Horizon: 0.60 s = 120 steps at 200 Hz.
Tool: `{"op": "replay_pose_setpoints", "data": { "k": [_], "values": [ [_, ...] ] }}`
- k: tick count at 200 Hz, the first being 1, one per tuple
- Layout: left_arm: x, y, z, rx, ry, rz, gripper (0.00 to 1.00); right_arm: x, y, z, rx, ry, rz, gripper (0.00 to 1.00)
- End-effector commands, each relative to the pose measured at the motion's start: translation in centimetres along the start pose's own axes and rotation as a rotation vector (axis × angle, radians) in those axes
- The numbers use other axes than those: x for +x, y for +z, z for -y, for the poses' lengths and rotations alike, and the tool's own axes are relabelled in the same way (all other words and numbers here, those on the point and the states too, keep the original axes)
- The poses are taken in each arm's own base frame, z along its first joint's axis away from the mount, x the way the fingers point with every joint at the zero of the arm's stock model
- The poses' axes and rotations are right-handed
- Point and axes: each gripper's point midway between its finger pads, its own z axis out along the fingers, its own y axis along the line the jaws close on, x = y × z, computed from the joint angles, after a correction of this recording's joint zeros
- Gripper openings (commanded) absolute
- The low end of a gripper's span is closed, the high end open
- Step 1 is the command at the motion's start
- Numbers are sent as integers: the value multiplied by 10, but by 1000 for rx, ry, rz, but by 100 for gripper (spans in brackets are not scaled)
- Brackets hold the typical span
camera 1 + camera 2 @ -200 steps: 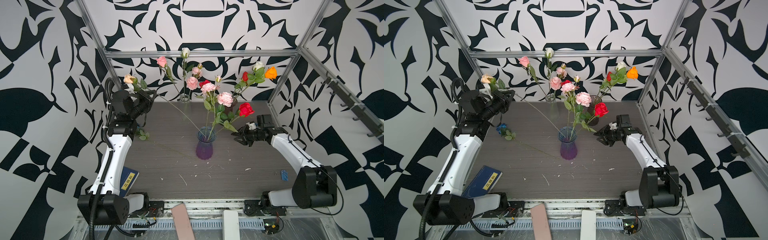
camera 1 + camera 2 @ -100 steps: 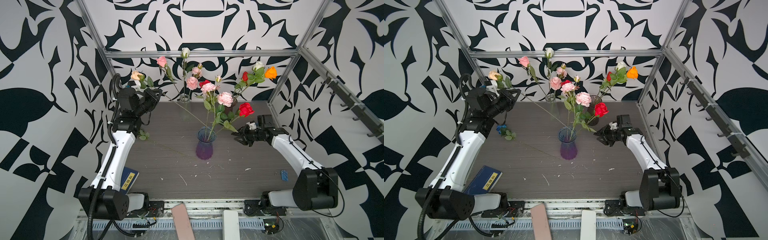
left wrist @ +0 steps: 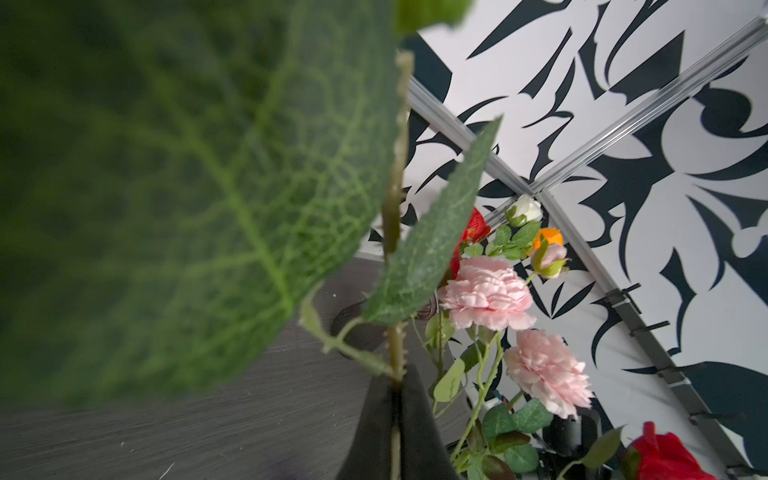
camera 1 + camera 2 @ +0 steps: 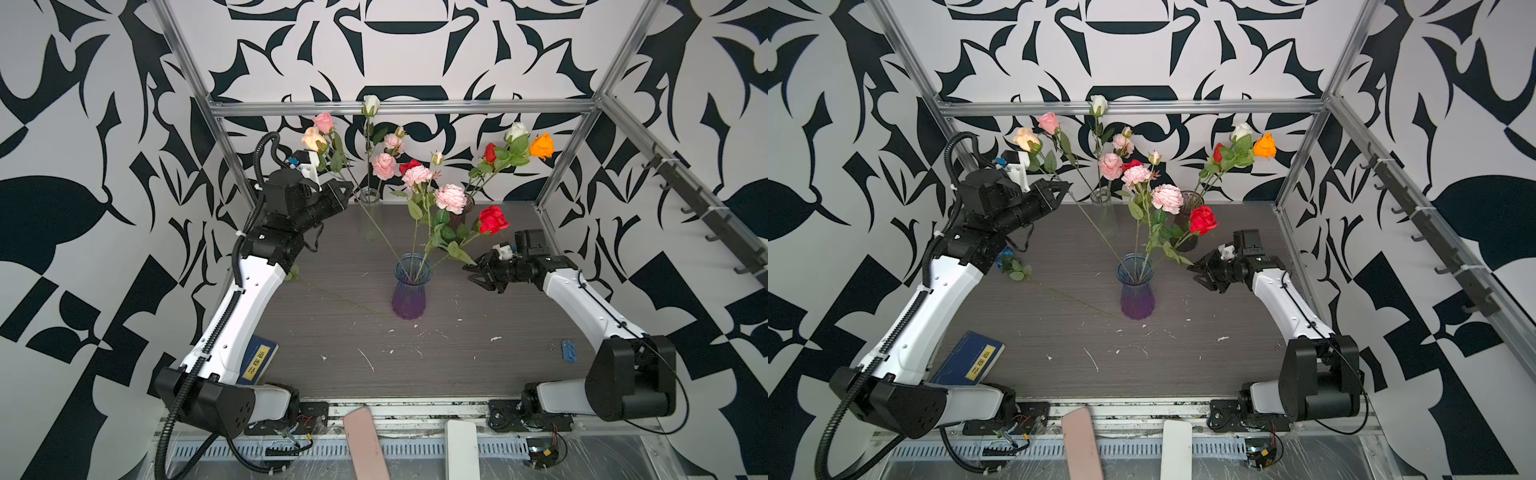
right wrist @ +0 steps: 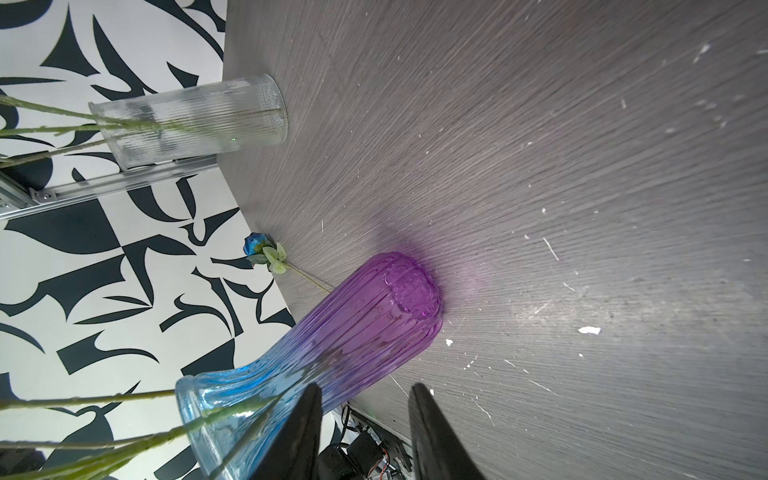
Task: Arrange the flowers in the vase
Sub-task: 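Grasp a peach rose stem with the left gripper and lift it, then carry the peach rose over the blue-purple vase, insert it, open left gripper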
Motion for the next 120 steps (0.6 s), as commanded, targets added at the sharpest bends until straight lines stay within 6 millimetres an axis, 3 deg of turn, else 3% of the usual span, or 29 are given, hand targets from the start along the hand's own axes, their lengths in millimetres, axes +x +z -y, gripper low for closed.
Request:
{"op": "replay_pose_setpoints", "data": {
  "k": [1, 120],
  "values": [
    [-1, 1, 11, 6, 65, -2, 0, 0, -8, -10, -30, -24, 18, 39],
    [75, 36, 67, 82, 178, -157, 0, 0, -8, -10, -29, -24, 23, 39]
  ]
}}
